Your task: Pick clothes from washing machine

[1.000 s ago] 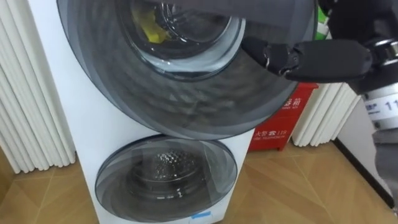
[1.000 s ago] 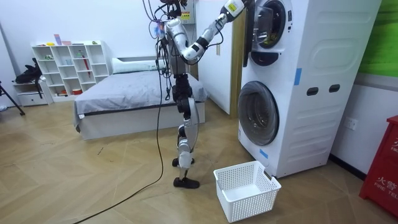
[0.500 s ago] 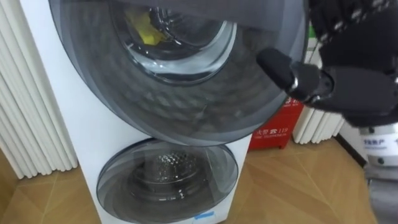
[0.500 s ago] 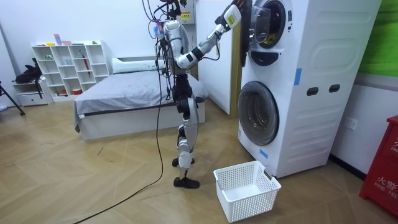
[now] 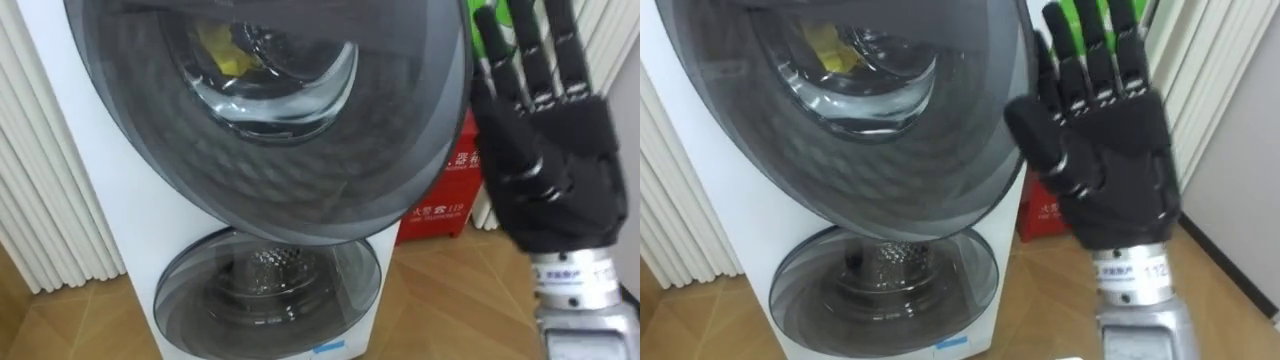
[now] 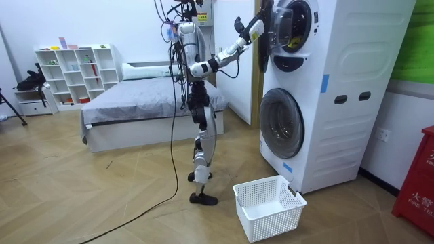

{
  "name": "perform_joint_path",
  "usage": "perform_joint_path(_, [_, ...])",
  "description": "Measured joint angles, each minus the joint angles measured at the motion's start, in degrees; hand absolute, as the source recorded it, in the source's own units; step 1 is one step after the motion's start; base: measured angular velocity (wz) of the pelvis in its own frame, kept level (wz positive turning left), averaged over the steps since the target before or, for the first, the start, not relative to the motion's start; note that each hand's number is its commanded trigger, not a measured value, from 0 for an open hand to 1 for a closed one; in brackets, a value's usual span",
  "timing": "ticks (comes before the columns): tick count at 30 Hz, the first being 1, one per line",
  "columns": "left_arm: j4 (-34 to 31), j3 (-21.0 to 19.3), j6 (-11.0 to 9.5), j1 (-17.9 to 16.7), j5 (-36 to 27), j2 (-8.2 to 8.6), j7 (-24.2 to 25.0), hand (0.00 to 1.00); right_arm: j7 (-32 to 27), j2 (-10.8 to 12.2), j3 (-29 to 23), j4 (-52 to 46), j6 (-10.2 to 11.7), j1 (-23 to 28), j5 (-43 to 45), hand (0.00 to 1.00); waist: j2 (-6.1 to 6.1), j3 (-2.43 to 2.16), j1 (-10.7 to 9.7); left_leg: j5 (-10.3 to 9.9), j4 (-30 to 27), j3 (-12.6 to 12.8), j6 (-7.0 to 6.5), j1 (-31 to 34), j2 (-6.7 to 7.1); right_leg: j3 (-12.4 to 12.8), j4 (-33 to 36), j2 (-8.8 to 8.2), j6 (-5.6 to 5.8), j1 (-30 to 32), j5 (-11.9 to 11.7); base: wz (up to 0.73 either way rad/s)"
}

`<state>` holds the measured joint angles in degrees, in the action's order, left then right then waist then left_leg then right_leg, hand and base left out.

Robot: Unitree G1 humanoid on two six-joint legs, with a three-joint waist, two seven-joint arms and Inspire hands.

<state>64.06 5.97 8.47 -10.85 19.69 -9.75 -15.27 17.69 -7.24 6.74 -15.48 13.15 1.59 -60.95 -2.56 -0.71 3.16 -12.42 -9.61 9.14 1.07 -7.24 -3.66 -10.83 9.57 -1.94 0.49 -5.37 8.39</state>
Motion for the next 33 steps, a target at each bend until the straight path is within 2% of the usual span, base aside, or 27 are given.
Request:
perform_joint_path(3, [0.0,0.2,-0.1,0.2,-0.4,0.21,-0.1,0.0,0.1,-0.3,3.9,3.8,-1.5,1.4,0.0,0.0,-0.06,-0.07,1.6,0.0,0.0,0.0,0.06,0.3,-0.04,0.0,0.1,0.04,-0.09,0.4,0.0,0.01])
perform_joint_path(4, [0.0,1.0,-0.1,0.3,-1.3,0.2,-0.1,0.0,0.1,-0.4,6.5,4.7,-3.3,1.7,0.0,0.0,-0.07,-0.09,2.1,0.0,-0.1,-0.2,0.08,0.8,-0.04,-0.2,0.1,0.04,-0.13,0.7,0.0,0.06])
perform_joint_path(5, [0.0,1.2,-0.1,0.1,-1.8,0.29,-0.1,0.0,2.6,-1.3,8.4,5.1,-3.8,2.5,-0.2,0.0,-0.02,-0.08,2.4,0.0,-0.1,-0.5,0.08,1.2,-0.01,-0.4,0.0,0.01,-0.13,0.9,0.0,0.08])
perform_joint_path(8, [0.0,1.2,0.0,-0.2,-2.1,0.31,0.1,0.0,7.8,-4.2,12.3,5.0,-4.1,2.8,0.0,0.0,0.29,0.0,2.4,0.1,-0.3,-0.8,0.21,1.6,-0.03,-0.6,0.1,0.0,-0.18,1.1,0.0,0.06])
perform_joint_path(11, [0.0,1.5,-0.4,0.3,-2.2,0.31,0.1,0.0,9.6,-4.9,14.1,4.8,-4.6,2.8,0.3,0.0,0.36,0.07,2.9,0.3,-0.3,-1.1,0.35,1.6,-0.03,-0.7,0.2,0.0,-0.28,1.1,0.0,0.02])
perform_joint_path(17, [-0.1,2.7,-0.5,0.0,-4.5,0.21,0.1,0.0,9.6,-4.8,14.4,4.9,-4.6,2.9,-0.5,0.0,0.35,0.14,3.2,0.5,-0.1,-1.4,0.48,1.8,-0.02,-0.8,0.2,0.08,-0.37,1.3,0.0,0.0])
perform_joint_path(24, [-0.1,3.3,-0.5,0.0,-4.4,0.25,0.1,0.0,10.7,-5.1,14.4,4.9,-4.5,2.9,-1.0,0.0,0.27,0.25,3.3,0.6,0.0,-1.5,0.5,1.8,-0.05,-1.0,0.2,0.11,-0.54,1.4,0.2,0.0])
perform_joint_path(33, [-0.1,3.2,-0.3,0.2,-4.3,0.23,0.6,0.0,11.5,-5.0,14.4,4.9,-4.3,2.9,-1.4,0.0,-0.51,0.53,3.4,0.6,-0.1,-1.7,0.61,2.1,-0.13,-1.2,0.4,0.15,-0.64,1.7,0.4,0.0])
